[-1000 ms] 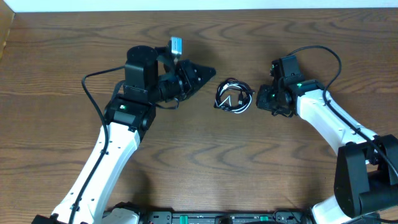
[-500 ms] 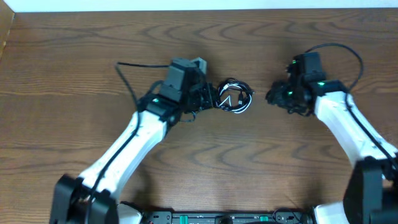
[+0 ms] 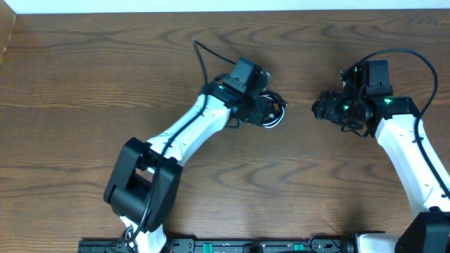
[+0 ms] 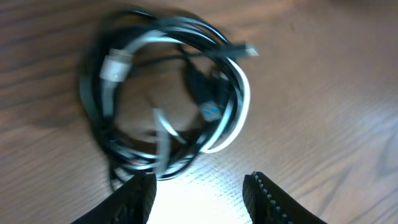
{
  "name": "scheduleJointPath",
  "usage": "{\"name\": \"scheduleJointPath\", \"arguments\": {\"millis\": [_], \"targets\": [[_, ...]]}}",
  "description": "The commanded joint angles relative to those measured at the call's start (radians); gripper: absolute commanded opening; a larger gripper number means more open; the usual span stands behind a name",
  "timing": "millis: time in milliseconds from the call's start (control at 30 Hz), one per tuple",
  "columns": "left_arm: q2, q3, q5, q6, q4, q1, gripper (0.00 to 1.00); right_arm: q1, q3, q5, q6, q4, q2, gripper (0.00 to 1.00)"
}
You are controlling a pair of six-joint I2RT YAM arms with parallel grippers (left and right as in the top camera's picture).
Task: Untangle cables
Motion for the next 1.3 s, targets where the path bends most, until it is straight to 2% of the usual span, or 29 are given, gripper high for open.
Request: {"name": "scheduleJointPath", "arguments": {"millis": [0, 100, 367, 400, 467, 500, 700, 767, 867, 967, 1267], "targets": [[0.031, 0.015, -0.085, 0.133, 0.010, -0.018, 0.51, -0.002, 0.005, -0.007, -0.027, -0.006, -0.008, 0.67], [0.067, 0.014, -0.168, 0.134, 0.029, -0.018, 0.53, -0.001, 0.005, -0.006, -0.036, -0.011, -0.008, 0.67], [0.143, 0.014, -0.167, 0.167, 0.073, -0.022, 0.51, -0.002, 0.005, -0.006, -0.053, -0.015, -0.008, 0.68], [0.143, 0.014, -0.167, 0.167, 0.072, -0.022, 0.42, -0.001, 0.005, -0.006, -0.053, -0.016, -0.008, 0.68], [0.135, 0.014, -0.170, 0.167, 0.074, -0.021, 0.13, -0.001, 0.005, -0.006, -0.053, -0.015, -0.008, 0.68], [0.127, 0.016, -0.185, 0.166, 0.072, -0.019, 0.08, -0.001, 0.005, -0.007, -0.053, -0.014, -0.008, 0.68], [-0.019, 0.063, -0.182, 0.045, -0.024, -0.009, 0.07, 0.017, 0.005, -0.007, -0.053, -0.003, -0.007, 0.68], [-0.090, 0.070, -0.140, -0.005, -0.047, -0.009, 0.08, 0.035, 0.004, -0.017, -0.052, 0.014, -0.006, 0.67], [-0.209, 0.070, -0.076, -0.188, -0.092, -0.008, 0.07, 0.060, 0.004, -0.167, -0.049, 0.092, -0.006, 0.68], [-0.278, 0.070, -0.047, -0.265, -0.097, -0.008, 0.07, 0.071, 0.004, -0.262, -0.037, 0.152, -0.006, 0.67], [-0.327, 0.070, -0.018, -0.441, -0.085, 0.013, 0.07, 0.128, 0.004, -0.365, -0.011, 0.220, -0.006, 0.69]]}}
